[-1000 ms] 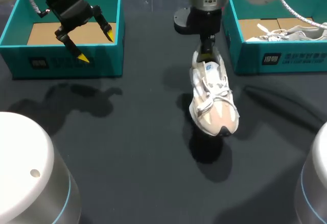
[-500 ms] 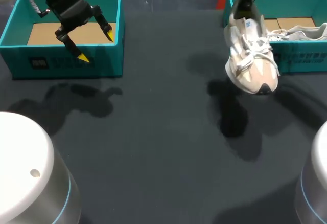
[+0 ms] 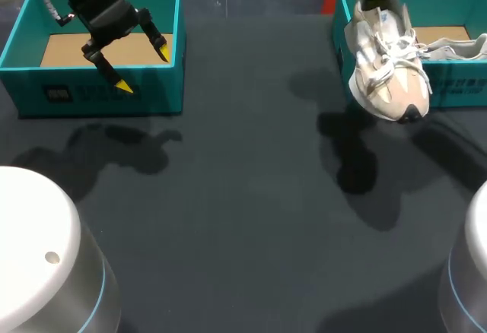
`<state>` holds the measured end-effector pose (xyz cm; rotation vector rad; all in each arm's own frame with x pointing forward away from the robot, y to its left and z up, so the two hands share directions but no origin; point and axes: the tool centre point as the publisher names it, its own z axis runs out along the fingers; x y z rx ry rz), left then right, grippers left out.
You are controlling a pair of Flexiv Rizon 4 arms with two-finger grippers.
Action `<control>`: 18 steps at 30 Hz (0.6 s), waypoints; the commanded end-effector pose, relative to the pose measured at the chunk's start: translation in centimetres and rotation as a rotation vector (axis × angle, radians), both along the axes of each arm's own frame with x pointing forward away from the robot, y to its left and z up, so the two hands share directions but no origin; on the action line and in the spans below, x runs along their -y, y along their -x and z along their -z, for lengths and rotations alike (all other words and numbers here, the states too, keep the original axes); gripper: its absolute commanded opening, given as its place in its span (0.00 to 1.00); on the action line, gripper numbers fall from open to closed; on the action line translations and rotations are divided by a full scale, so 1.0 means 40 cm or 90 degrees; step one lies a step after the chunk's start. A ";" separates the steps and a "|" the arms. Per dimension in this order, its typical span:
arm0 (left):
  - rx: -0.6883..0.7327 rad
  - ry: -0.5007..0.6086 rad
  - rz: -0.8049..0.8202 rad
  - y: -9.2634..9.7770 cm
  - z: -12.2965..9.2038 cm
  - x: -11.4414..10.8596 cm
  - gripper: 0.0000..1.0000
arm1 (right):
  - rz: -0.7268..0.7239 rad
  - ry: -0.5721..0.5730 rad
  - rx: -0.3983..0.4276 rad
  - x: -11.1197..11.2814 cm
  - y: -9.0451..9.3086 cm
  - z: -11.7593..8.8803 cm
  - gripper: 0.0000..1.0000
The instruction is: Take the shoe out of the shoebox, open the shoe tongue, remove and reinsert the insole, then place the shoe into the shoebox
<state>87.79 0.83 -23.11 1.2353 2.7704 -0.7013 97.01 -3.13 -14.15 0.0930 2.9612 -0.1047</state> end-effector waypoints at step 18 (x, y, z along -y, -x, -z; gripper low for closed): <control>0.001 -0.001 0.000 0.001 -0.001 -0.001 1.00 | -0.006 0.051 0.033 0.261 -0.329 -0.079 0.00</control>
